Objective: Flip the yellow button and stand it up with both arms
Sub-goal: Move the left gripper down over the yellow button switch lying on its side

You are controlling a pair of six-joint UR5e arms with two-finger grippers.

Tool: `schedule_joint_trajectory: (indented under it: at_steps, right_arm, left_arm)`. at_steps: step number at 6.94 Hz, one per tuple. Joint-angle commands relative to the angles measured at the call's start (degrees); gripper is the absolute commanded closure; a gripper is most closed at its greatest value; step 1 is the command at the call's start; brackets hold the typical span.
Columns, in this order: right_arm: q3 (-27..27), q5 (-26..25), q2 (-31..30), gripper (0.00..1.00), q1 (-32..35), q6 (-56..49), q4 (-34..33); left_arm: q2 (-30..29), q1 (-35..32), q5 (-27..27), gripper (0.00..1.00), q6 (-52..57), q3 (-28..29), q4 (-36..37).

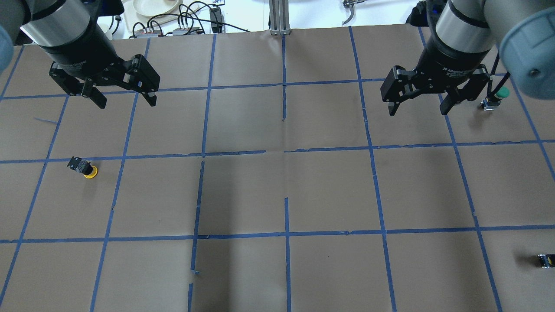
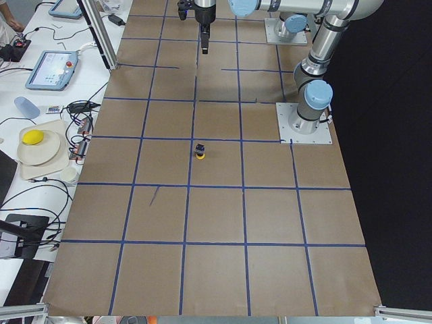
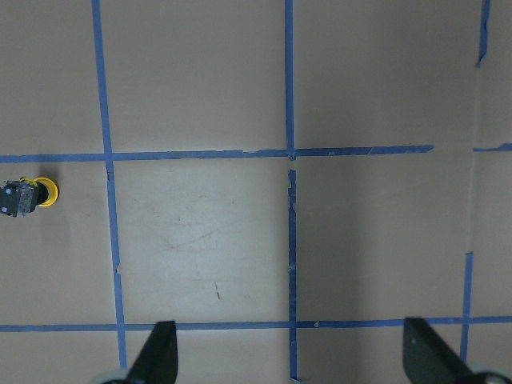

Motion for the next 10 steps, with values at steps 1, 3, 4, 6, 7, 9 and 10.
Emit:
schedule_joint_trajectory:
  at_steps: [1,3,4,6,7,9,10]
  right_arm:
    - [0.1,-0.3,1.0,0.0,-0.2,-0.4,-3.2]
    - [0.7,-0.3,0.9,0.0,-0.5,0.1,-3.6]
    - [-0.4,0.0,1.1,0.0,-0.3,0.6,-3.5]
    - [-0.4,1.0,4.8,0.0,-0.3,0.7,-4.3]
    - [-2.1,1.3,4.6,0.0,0.2,0.7,-3.5]
    - [-2.5,0.3,7.1,0.0,0.1,1.0,-2.0]
    - [-2.6,0.5,7.6,0.0,0.0,1.0,-2.2]
  left_arm:
    - [-0.2,0.0,0.1,0.0,-2.5,0.4,-0.7]
    - [-0.6,0.3,0.3,0.0,-2.5,0.2,-0.6]
    - [-0.6,0.4,0.4,0.0,-2.0,-0.2,-0.8]
    - [-0.9,4.5,0.6,0.0,1.9,-1.6,-0.5]
    - [-1.9,7.8,0.8,0.0,8.8,-2.6,-0.1]
    - [-5.7,18.1,4.9,0.0,16.8,-5.2,3.0]
    - [-8.7,21.5,6.1,0.0,21.7,-7.1,9.0]
